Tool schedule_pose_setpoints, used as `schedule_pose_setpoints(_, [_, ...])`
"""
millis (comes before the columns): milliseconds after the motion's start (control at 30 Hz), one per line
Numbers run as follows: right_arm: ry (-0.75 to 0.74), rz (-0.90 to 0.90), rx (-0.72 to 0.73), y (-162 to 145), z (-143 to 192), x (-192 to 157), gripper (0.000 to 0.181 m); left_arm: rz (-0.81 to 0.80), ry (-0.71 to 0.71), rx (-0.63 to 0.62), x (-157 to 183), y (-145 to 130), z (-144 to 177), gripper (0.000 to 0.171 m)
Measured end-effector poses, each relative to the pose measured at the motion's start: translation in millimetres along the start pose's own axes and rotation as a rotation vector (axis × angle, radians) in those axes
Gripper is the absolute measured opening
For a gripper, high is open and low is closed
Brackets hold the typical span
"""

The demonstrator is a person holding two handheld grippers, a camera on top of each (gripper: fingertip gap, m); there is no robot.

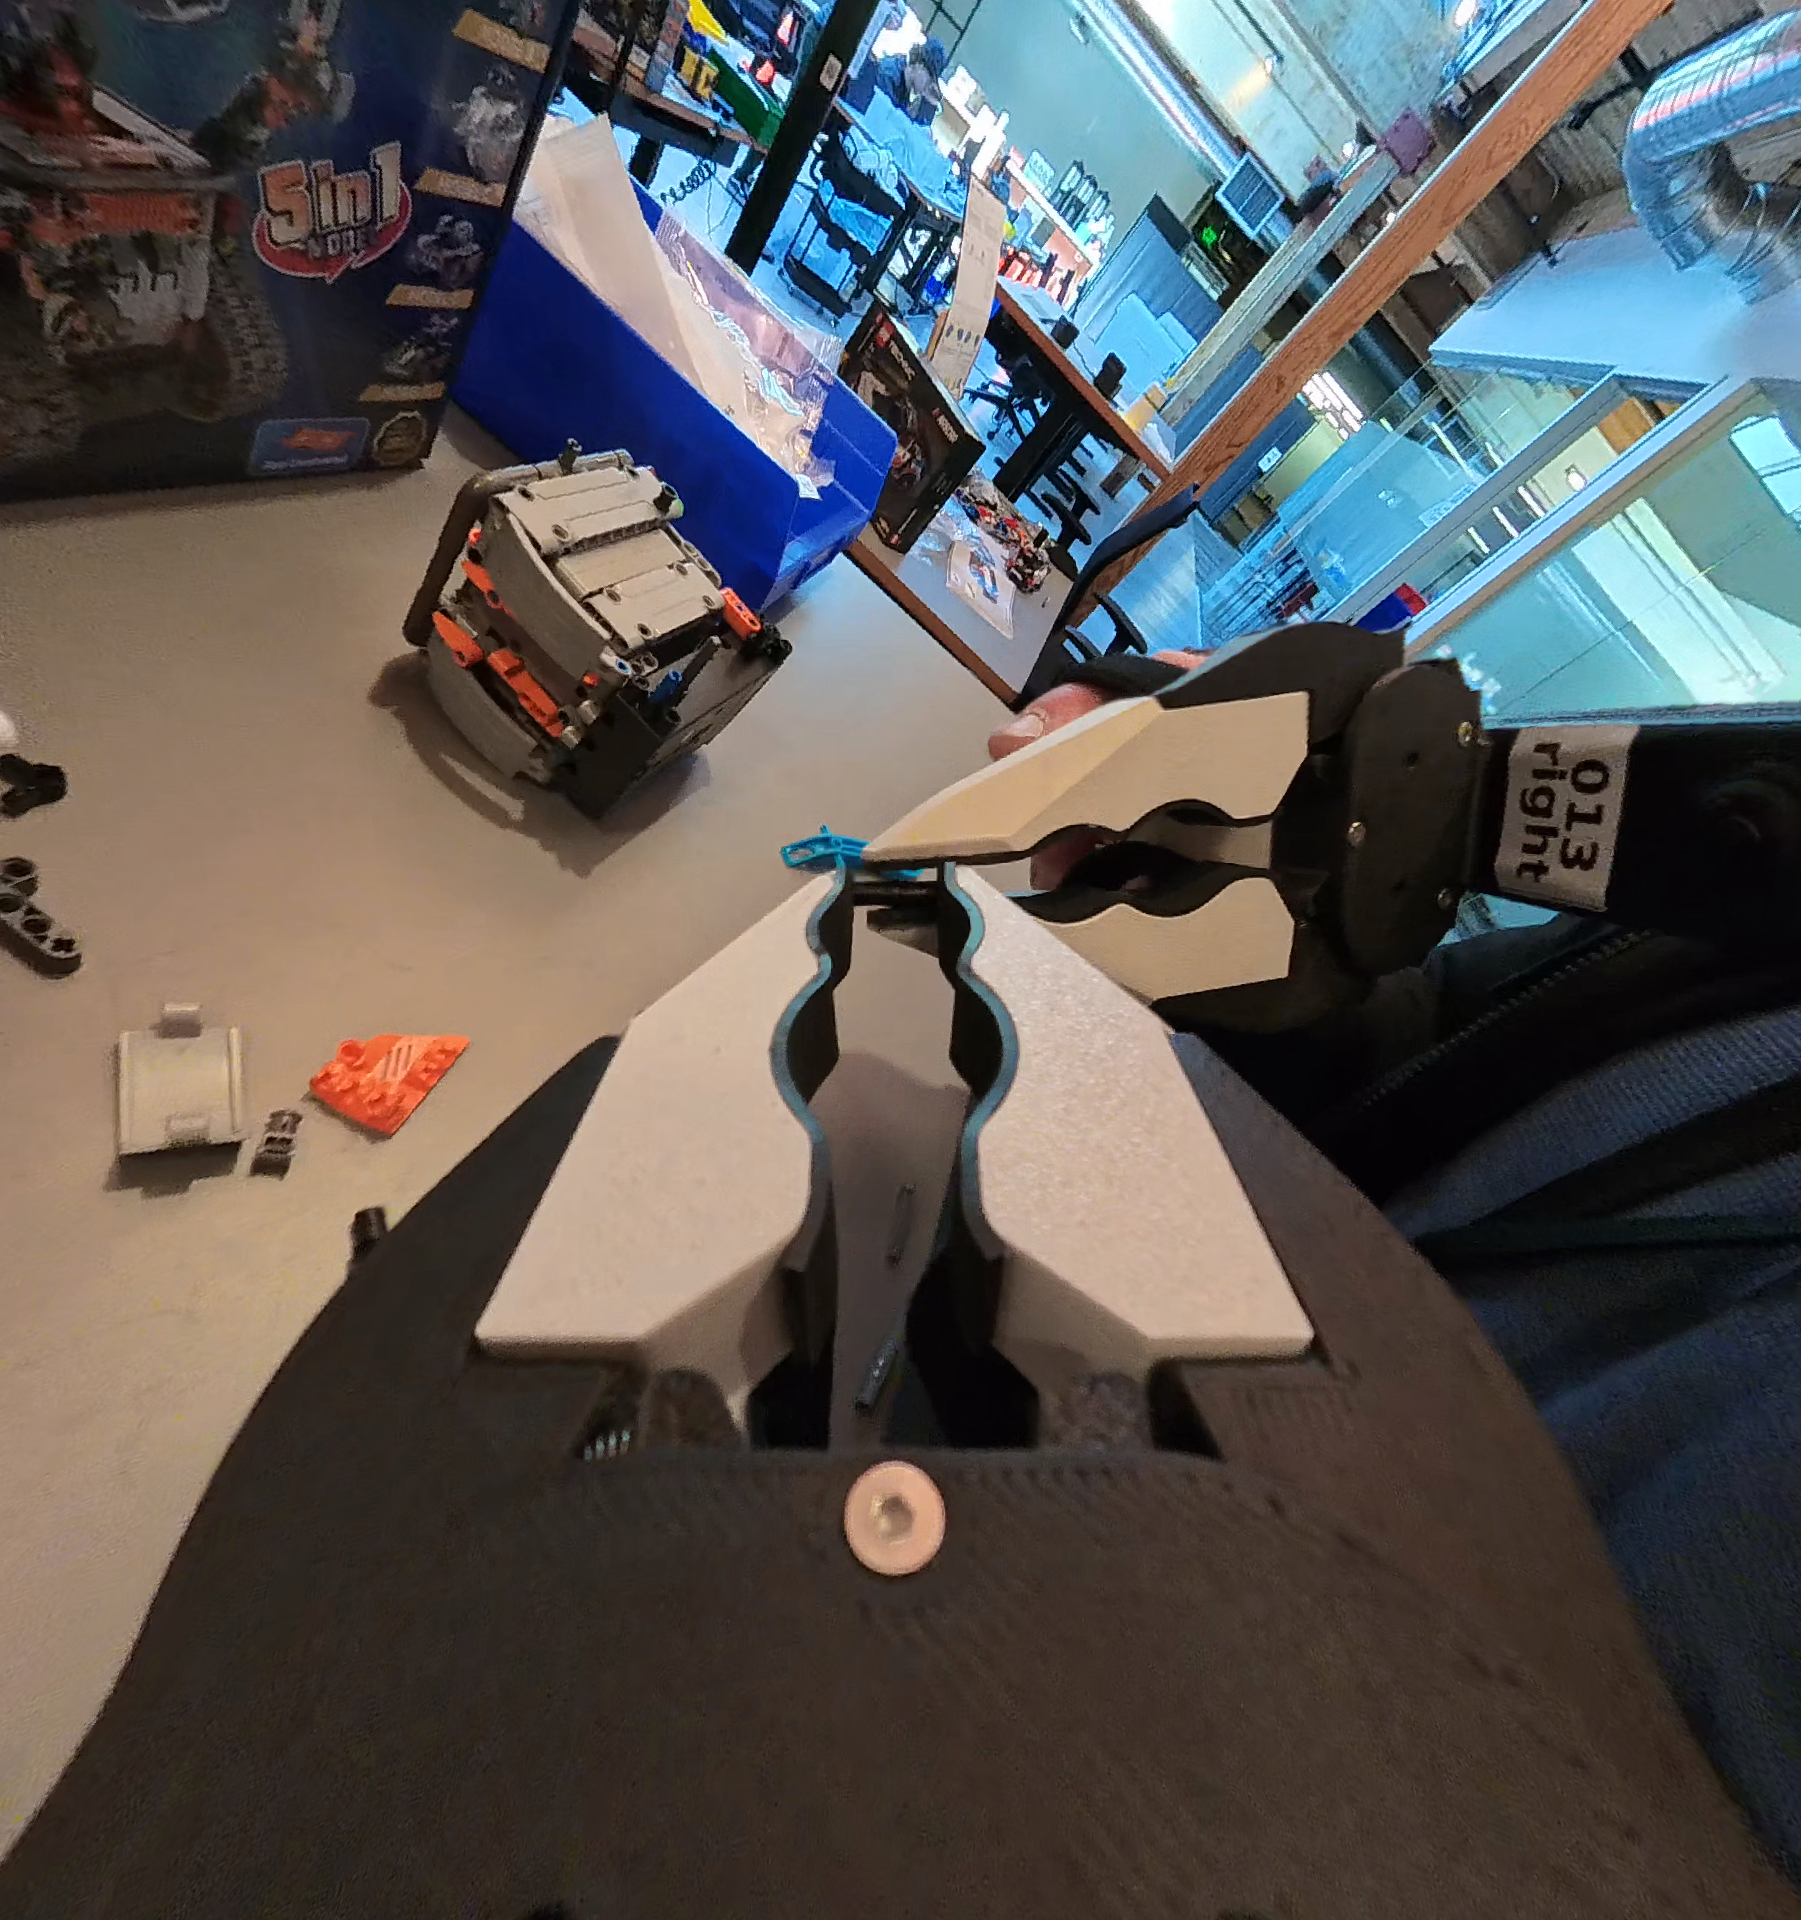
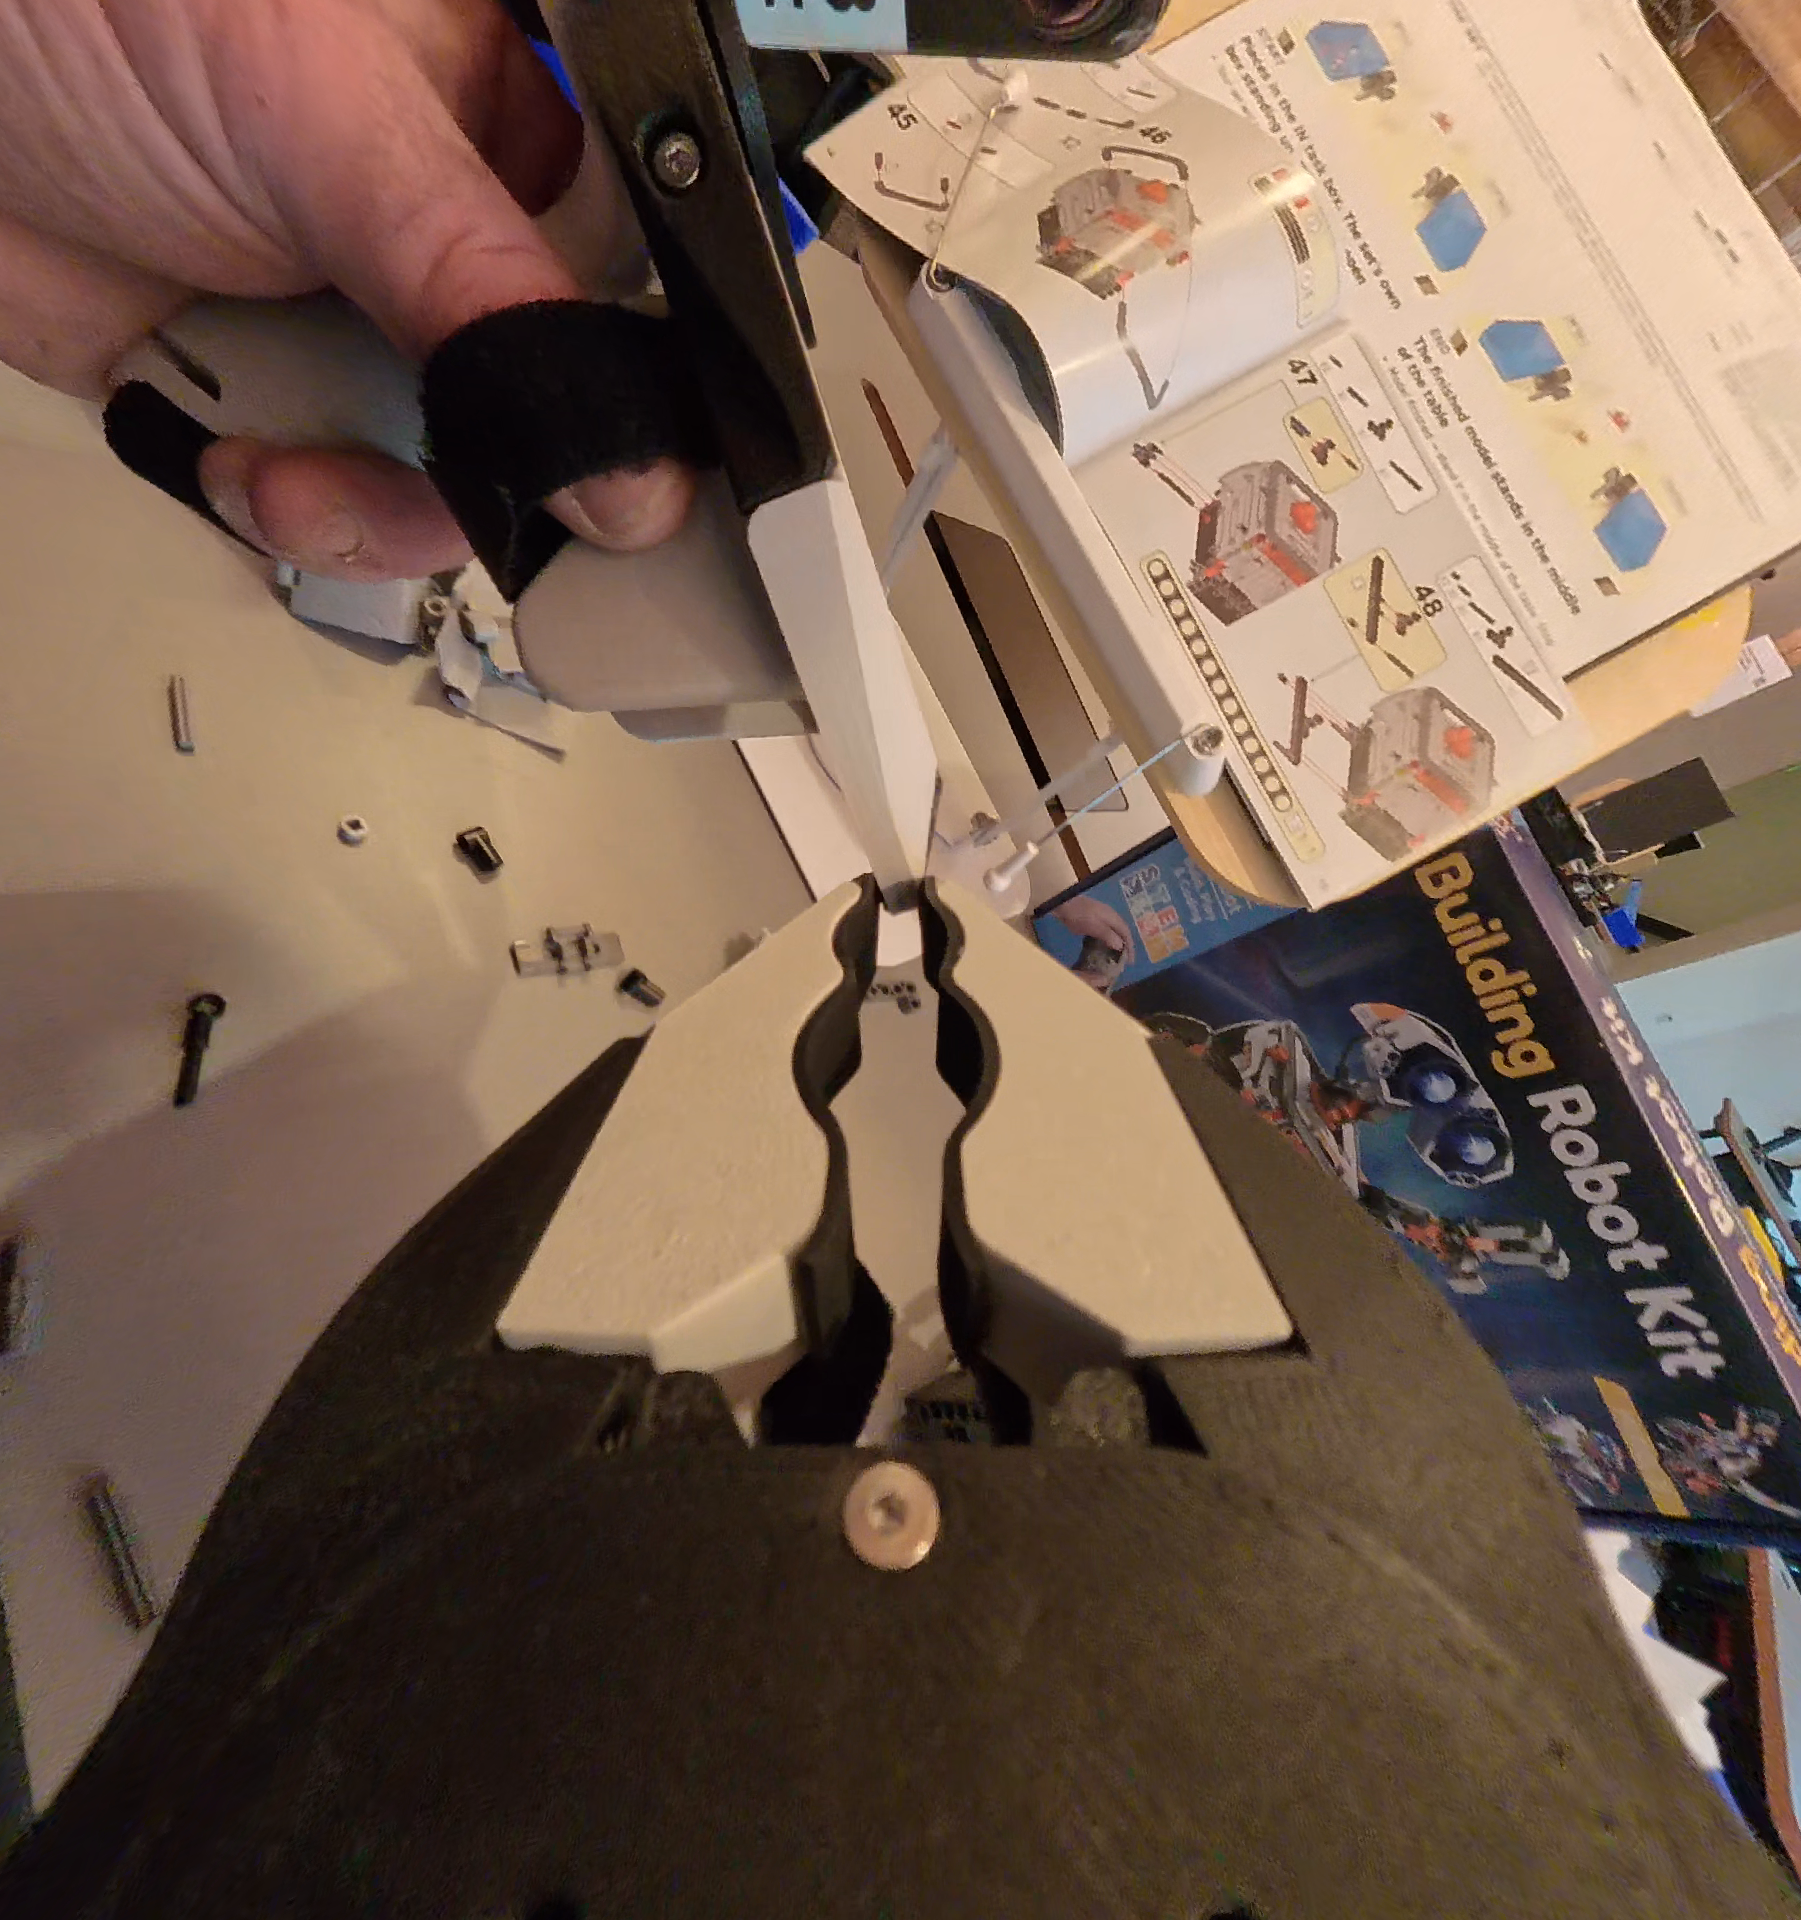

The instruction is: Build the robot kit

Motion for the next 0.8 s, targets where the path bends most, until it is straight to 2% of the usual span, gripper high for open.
schedule_pose_setpoints(167, [-0.001, -0.011, -0.021, -14.9, 9.5, 8.9, 0.003, 0.004, -0.004, -0.025, -0.8, 2.3, -19.4, 0.014])
schedule_pose_setpoints(300, [0.037, -0.16, 0.02, -22.3, 20.2, 20.9, 0.003, 0.002, -0.067, -0.021, 0.4, 8.6, -34.2, 0.019])
schedule_pose_setpoints(467, [0.099, -0.325, 0.083, -30.6, 33.7, 31.8, 0.003, -0.037, -0.164, -0.036, 8.1, 15.2, -51.3, 0.015])
schedule_pose_setpoints(633, [0.132, -0.391, 0.123, -38.3, 45.4, 38.4, 0.003, 0.09, -0.321, -0.024, 11.4, 15.9, -66.7, 0.014])
schedule_pose_setpoints(800, [0.098, -0.3, 0.063, -47.0, 52.3, 38.6, 0.002, 0.214, -0.392, -0.011, 7.0, 9.5, -79.0, 0.018])
Point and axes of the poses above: each gripper's, where its closed fingertips meet, z back along the fingers, y out of its top, x = y × z across the jaws, the point moved 4 cm from there along z, back along the fingers, and after that the axes turned 8 degrees about -y, right-handed, at the moved point
